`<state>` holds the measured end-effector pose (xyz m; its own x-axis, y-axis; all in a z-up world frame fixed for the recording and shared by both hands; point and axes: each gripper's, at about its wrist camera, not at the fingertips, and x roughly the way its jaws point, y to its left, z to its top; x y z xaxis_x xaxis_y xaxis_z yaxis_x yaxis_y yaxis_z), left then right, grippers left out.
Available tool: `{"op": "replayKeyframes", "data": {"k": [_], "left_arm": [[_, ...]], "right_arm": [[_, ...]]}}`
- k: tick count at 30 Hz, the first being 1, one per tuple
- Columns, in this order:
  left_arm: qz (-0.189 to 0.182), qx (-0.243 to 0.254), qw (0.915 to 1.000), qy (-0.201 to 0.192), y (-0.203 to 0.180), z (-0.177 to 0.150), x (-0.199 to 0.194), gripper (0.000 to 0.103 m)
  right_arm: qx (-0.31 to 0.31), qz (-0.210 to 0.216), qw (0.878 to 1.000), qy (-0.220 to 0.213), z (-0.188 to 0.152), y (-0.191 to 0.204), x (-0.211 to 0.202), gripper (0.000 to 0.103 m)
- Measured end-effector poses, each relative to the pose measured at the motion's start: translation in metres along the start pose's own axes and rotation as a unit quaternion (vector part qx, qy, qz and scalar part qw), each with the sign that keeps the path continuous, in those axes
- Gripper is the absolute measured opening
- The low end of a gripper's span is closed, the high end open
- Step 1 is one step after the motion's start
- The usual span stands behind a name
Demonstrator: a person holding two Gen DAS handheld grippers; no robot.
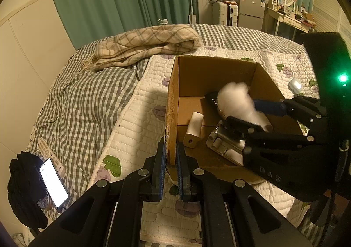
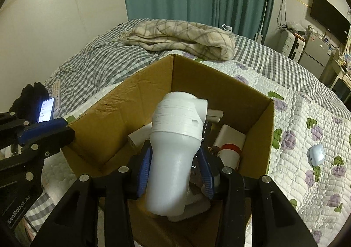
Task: Organize rigid objects
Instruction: 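Carry the white device into the box with the right gripper and release, then grasp the light-blue earbud case with the right gripper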
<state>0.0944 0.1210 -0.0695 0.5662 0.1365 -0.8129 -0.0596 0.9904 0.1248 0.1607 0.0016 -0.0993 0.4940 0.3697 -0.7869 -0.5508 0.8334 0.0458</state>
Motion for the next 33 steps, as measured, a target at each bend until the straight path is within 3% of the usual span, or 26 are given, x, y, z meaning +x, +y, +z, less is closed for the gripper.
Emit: {"op": "replayKeyframes", "data": {"k": [1, 5, 7, 15, 20, 26, 33], "left_arm": [[0.001, 0.000, 1.0000, 0.000, 0.001, 0.000, 0.000, 0.008], [0.000, 0.000, 1.0000, 0.000, 0.000, 0.001, -0.001, 0.008], [-0.001, 0.000, 1.0000, 0.000, -0.001, 0.003, 0.000, 0.008], [0.000, -0.001, 1.0000, -0.001, 0.000, 0.001, -0.001, 0.008], [0.001, -0.002, 1.0000, -0.001, -0.001, 0.000, -0.002, 0.008], [0.005, -0.001, 1.0000, -0.003, 0.000, -0.002, -0.005, 0.008], [0.007, -0.001, 1.0000, -0.003, -0.001, -0.002, -0.006, 0.008]], "right_arm": [[0.004, -0.002, 1.000, -0.008, -0.001, -0.002, -0.004, 0.068], [0.012, -0.005, 0.999, -0.035, 0.001, -0.009, -0.021, 0.078], [0.018, -0.014, 0.998, -0.057, 0.003, -0.018, -0.035, 0.087], [0.064, -0.103, 0.984, -0.131, 0.004, -0.093, -0.095, 0.096], [0.085, -0.159, 0.976, -0.125, -0.007, -0.146, -0.107, 0.096], [0.095, -0.221, 0.966, -0.098, -0.038, -0.207, -0.090, 0.096], [0.140, -0.225, 0.963, -0.040, -0.084, -0.257, -0.040, 0.096]]}}
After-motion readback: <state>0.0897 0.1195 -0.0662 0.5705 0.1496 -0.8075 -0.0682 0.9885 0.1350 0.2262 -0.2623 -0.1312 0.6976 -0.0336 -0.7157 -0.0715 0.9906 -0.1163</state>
